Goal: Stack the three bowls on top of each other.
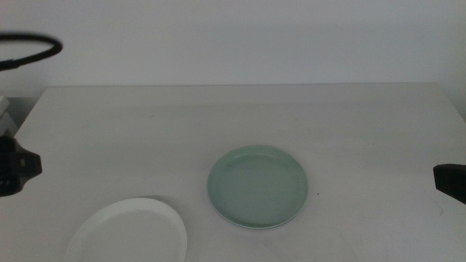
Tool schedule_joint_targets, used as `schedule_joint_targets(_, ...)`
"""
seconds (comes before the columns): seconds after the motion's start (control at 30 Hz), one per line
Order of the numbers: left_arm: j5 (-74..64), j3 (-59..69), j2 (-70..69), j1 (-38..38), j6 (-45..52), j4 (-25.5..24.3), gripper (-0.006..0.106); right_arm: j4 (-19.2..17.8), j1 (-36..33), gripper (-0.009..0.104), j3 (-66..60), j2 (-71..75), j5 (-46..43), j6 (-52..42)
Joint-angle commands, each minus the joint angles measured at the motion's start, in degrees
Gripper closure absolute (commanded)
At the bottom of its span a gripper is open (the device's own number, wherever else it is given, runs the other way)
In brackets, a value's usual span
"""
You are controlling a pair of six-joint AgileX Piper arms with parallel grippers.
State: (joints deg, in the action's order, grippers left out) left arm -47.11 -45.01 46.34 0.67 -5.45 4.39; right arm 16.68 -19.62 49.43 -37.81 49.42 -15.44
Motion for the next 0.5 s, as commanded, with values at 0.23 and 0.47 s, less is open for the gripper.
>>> schedule_joint_targets(0.23,-2.22,-5.01,8.0,-0.02,-0.96,-0.14,0.007,0.31,-0.08,0.034,1.31,-0.04,-3.85,-0.57)
schedule_joint_targets(0.47,-7.62,-4.94,13.71,-0.02,2.81,2.0,0.007,0.31,-0.08,0.034,1.31,-0.04,-3.85,-0.57)
